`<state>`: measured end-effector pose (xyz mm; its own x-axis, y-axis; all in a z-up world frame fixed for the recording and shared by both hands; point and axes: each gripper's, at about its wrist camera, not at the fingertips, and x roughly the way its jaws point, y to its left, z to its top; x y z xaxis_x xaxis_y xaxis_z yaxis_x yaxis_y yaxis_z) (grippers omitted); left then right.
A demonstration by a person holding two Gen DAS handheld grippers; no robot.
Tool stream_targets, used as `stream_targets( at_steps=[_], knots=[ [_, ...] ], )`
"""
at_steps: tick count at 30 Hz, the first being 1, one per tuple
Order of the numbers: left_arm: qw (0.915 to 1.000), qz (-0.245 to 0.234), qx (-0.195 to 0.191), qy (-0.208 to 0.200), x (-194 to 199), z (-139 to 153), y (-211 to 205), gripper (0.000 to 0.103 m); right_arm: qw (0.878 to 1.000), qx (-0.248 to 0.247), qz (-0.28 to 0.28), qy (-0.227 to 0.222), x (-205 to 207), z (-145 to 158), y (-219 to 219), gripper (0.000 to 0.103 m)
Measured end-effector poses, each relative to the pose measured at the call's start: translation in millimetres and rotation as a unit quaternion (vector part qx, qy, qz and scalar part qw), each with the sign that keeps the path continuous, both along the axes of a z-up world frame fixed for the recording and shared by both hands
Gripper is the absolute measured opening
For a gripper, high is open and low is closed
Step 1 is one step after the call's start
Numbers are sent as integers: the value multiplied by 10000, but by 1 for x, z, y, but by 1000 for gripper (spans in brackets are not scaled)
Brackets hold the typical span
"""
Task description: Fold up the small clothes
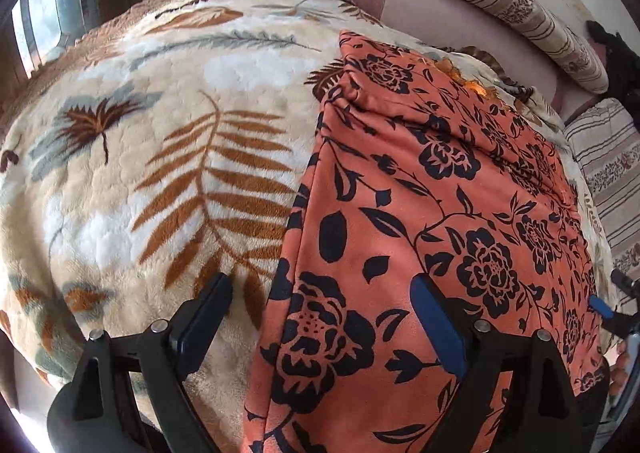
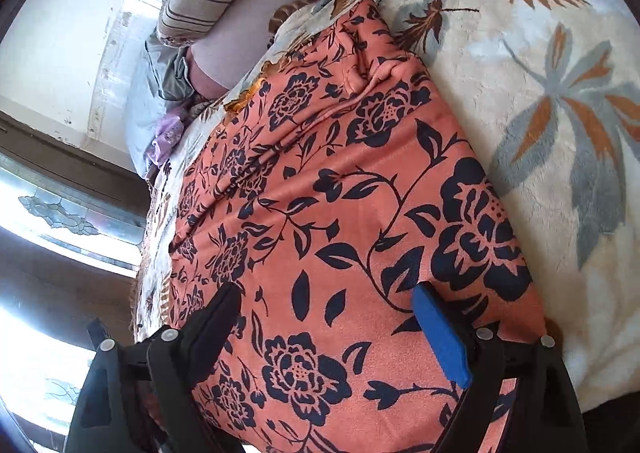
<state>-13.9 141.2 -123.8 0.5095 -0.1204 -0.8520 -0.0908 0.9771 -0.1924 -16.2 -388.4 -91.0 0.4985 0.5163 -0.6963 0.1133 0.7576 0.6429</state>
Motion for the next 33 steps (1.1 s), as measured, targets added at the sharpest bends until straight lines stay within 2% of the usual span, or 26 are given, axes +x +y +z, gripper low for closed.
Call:
stream_targets(
  at_steps=[4,6,7,10,11,15,17,18,19,24,26,29,31,33],
  knots=[
    [9996,26,-211,-209,-5,13,-1,91,9991,25,336,-255,1,14,18,89],
    [9994,59,-310,-128,-5,5,2,91,9994,-119,318,88,4,-5,22,89],
    [9996,56,-259,103,-2,-6,3,91,9990,-91,265,340,5,-18,21,90],
    [9990,-253,358,18,-3,-8,-12,91,9996,-37,153,244,2,-15,18,89],
    [9987,-300,409,31,-4,-6,-14,91,9996,-78,149,240,2,-10,19,89],
    [9997,-192,165,-58,-11,1,-11,91,9993,-123,363,-22,-2,8,27,90],
    [9999,-139,-18,-96,-14,3,-8,91,9989,-224,365,163,-2,-3,28,90],
    [9999,-107,-45,-58,-15,2,-7,91,9984,-260,308,387,-1,-12,26,89],
    [10000,-78,-43,-6,-16,2,-6,91,9987,-173,252,405,-3,-17,23,90],
    [9996,58,-157,-206,-31,19,5,91,9995,-150,263,95,-11,8,25,90],
    [9993,112,-236,-261,-36,23,10,91,9992,-153,357,55,-13,9,26,90],
    [9997,189,-175,9,-36,14,15,91,9982,-232,191,520,-14,-15,20,90],
    [9995,233,-38,203,-37,6,18,91,9990,-93,94,416,-17,-12,16,89],
    [9993,303,-85,199,-42,4,22,91,9992,-142,80,372,-19,-7,16,89]
  ],
)
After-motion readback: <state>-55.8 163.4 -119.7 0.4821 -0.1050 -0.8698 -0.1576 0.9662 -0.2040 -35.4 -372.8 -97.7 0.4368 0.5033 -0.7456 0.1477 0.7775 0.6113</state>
